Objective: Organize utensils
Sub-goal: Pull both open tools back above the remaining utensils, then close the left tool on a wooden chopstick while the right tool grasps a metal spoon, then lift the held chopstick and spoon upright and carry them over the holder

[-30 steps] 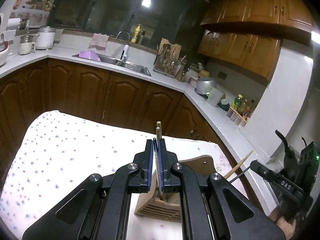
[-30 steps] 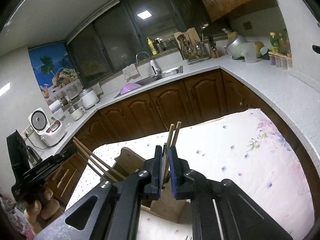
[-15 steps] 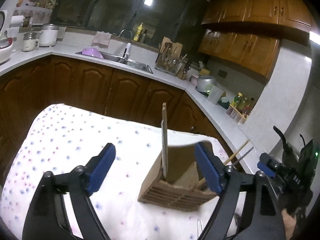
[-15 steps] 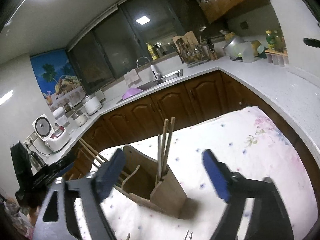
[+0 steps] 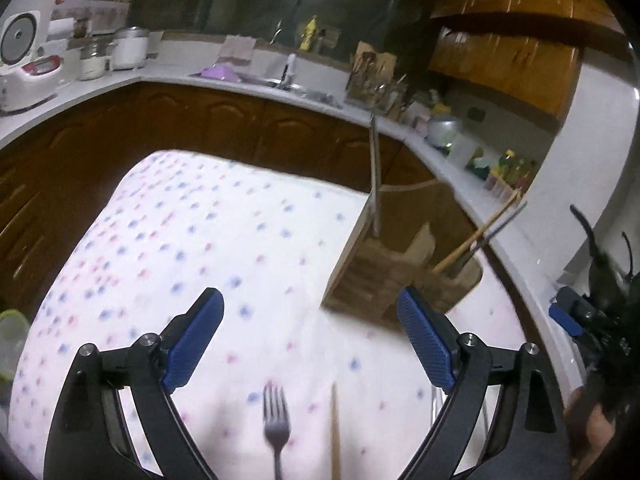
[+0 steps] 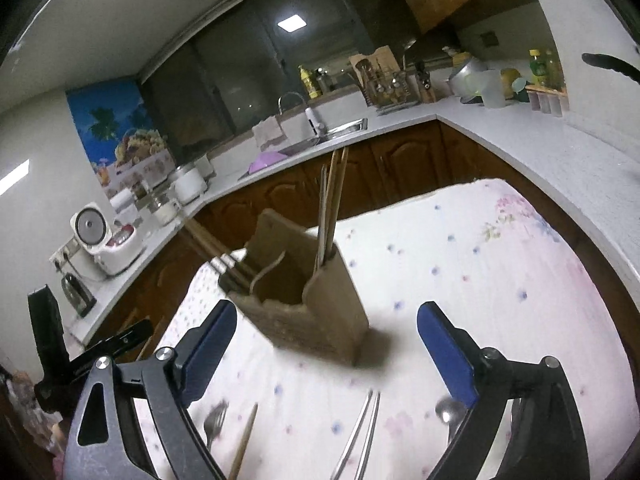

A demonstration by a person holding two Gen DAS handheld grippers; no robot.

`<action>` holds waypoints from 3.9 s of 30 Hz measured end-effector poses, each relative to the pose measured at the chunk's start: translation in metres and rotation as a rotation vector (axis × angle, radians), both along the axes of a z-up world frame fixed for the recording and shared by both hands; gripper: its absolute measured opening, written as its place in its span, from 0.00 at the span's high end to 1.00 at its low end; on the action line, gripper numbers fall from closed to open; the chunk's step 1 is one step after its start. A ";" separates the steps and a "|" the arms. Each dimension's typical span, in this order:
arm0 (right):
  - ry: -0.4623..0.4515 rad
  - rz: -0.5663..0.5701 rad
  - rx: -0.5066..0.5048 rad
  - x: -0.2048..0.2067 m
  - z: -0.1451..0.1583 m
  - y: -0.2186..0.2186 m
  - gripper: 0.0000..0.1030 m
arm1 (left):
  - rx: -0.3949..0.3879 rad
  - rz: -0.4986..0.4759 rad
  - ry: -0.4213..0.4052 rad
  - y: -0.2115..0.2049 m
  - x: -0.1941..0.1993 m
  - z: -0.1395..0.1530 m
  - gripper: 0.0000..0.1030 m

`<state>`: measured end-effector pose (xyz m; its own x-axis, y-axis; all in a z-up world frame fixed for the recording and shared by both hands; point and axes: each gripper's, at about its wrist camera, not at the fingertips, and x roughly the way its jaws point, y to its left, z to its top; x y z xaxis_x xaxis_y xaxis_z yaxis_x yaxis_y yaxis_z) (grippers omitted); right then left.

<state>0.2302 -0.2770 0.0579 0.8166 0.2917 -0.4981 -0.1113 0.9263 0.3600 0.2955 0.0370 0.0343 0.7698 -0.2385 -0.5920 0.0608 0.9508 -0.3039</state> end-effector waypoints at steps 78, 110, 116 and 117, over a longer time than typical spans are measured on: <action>0.368 -0.018 -0.189 0.007 -0.114 -0.026 0.95 | 0.259 -0.299 0.326 -0.093 0.009 -0.095 0.95; 0.136 0.041 -0.162 -0.074 -0.018 0.009 0.98 | 0.033 -0.218 0.018 -0.026 -0.105 0.026 0.95; 0.101 0.046 -0.161 -0.075 -0.006 0.013 0.98 | -0.002 -0.195 -0.026 -0.016 -0.107 0.039 0.95; 0.095 0.047 -0.162 -0.075 -0.004 0.014 0.98 | -0.007 -0.191 -0.032 -0.014 -0.107 0.040 0.95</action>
<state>0.1550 -0.2631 0.0538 0.7508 0.2385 -0.6160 -0.1285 0.9675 0.2179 0.1885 0.0225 0.0744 0.7285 -0.3863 -0.5658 0.2500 0.9188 -0.3054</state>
